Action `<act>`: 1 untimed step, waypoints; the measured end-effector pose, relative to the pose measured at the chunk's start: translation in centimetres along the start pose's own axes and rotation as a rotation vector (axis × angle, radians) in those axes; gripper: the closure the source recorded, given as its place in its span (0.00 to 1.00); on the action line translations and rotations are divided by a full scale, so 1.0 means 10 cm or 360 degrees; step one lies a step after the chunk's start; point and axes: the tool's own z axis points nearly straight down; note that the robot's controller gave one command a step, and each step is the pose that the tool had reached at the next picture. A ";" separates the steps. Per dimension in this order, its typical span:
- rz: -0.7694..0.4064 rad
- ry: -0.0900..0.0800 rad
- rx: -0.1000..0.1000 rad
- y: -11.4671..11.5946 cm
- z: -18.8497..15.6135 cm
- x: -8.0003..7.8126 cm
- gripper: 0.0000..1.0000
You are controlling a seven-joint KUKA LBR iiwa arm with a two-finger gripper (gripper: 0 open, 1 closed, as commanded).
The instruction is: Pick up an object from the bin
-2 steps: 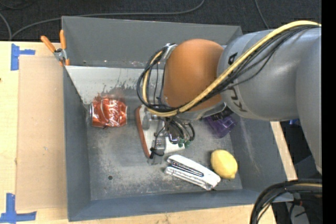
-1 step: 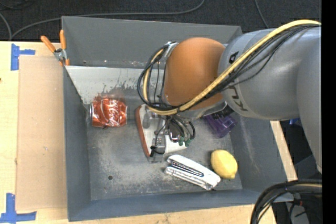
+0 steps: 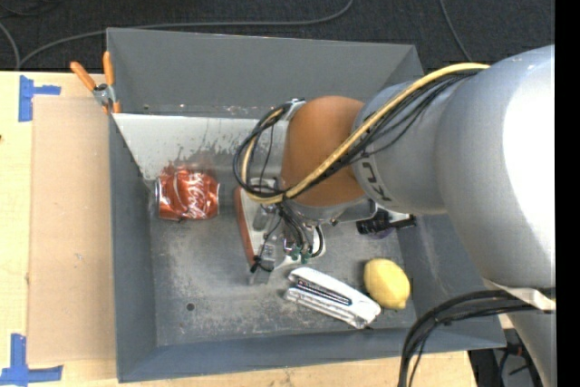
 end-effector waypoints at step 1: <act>-0.0856 -0.0008 0.0000 -0.01 0.11 -0.17 0.00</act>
Offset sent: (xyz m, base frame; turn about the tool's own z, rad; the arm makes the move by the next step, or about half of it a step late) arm 0.0014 -0.0013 -0.0120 0.0005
